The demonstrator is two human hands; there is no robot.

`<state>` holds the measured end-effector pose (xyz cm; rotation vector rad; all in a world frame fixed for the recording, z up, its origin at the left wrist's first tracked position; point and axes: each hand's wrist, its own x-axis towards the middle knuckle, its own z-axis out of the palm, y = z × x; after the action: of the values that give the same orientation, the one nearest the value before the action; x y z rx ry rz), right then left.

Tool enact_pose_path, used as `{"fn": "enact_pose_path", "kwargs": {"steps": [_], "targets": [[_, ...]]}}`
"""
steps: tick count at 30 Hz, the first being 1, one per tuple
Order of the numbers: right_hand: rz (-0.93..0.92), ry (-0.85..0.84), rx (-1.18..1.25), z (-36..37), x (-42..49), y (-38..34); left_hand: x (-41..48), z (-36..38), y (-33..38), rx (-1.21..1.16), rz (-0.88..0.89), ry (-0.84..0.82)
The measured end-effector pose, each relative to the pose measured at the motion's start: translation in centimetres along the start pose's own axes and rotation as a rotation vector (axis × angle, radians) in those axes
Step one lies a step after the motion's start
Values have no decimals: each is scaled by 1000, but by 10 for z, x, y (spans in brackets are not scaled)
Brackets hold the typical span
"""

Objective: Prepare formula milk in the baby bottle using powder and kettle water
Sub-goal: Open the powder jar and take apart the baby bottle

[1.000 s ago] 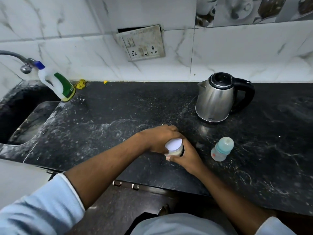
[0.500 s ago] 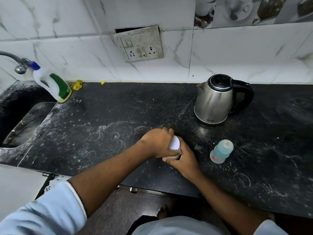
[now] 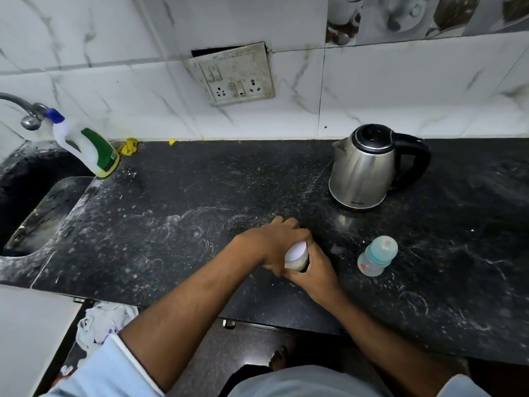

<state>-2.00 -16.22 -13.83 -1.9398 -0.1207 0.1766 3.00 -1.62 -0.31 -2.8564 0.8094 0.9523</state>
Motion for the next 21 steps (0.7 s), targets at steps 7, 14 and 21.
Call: {"fn": "enact_pose_path", "kwargs": {"steps": [7, 14, 21], "targets": [[-28, -23, 51, -2, -1, -3, 0, -1, 14, -88, -231, 129], [-36, -19, 71, -1, -2, -2, -14, -13, -2, -360, -353, 264], [-19, -27, 26, 0, 0, 7, -55, 34, -46, -1103, -232, 504]]}}
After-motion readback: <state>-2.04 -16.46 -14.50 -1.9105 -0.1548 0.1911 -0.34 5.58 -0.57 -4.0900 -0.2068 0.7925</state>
